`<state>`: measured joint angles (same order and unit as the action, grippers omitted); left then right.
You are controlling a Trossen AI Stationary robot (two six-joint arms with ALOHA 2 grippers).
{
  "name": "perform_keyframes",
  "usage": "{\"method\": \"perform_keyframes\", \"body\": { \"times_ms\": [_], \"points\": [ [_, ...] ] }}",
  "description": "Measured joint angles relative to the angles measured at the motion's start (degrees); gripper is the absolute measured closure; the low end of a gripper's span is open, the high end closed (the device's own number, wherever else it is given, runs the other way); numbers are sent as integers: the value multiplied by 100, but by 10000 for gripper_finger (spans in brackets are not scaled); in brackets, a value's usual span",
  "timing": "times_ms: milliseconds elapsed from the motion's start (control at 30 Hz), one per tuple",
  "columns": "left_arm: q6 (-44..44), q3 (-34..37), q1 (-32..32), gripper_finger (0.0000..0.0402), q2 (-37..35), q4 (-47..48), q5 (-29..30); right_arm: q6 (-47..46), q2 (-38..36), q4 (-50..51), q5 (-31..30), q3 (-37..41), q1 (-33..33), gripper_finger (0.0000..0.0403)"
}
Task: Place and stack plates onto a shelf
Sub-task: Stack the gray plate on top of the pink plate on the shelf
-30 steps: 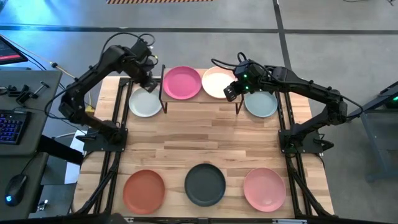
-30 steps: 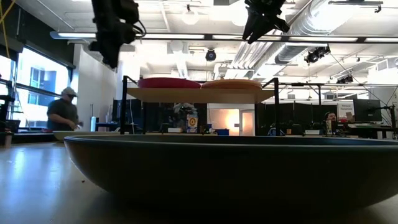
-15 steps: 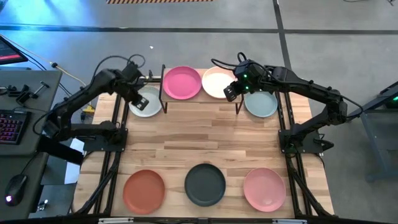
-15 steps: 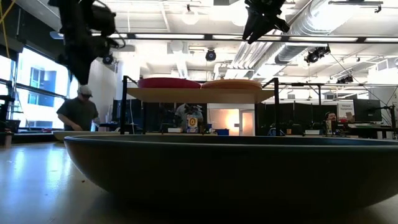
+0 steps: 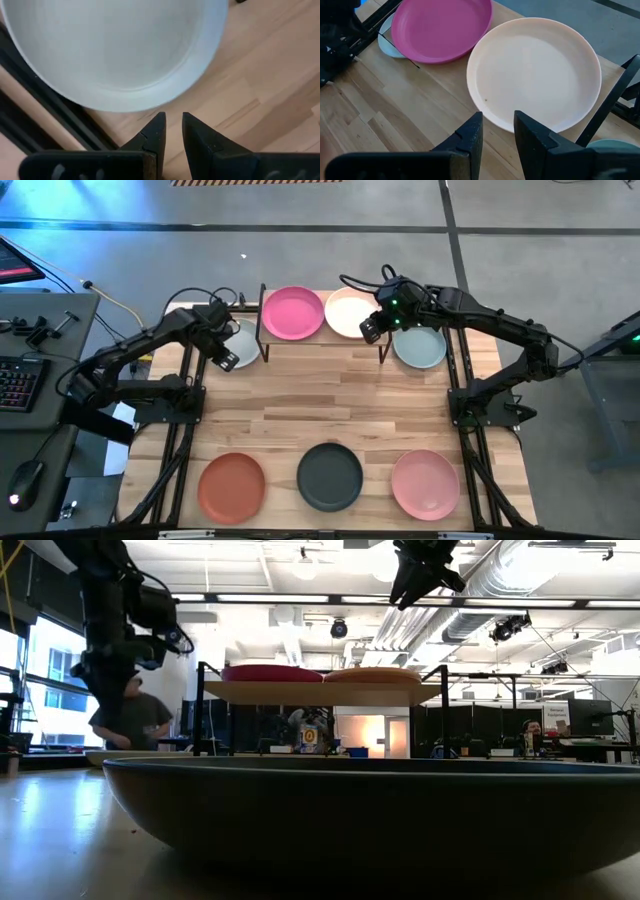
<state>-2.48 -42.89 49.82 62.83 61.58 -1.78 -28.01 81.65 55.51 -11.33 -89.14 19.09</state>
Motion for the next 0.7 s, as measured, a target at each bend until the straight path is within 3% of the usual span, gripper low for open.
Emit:
{"method": "perform_keyframes", "body": {
  "times_ms": [200,367,700],
  "points": [
    [345,-7,-105,338,6,-260,-56,-2,0,0,32,0,0,313],
    [374,-7,-401,320,88,-540,-450,-44,0,-1,33,0,0,313],
    [15,-4,-887,298,898,-640,40,-44,0,0,24,0,0,313]
  ]
}}
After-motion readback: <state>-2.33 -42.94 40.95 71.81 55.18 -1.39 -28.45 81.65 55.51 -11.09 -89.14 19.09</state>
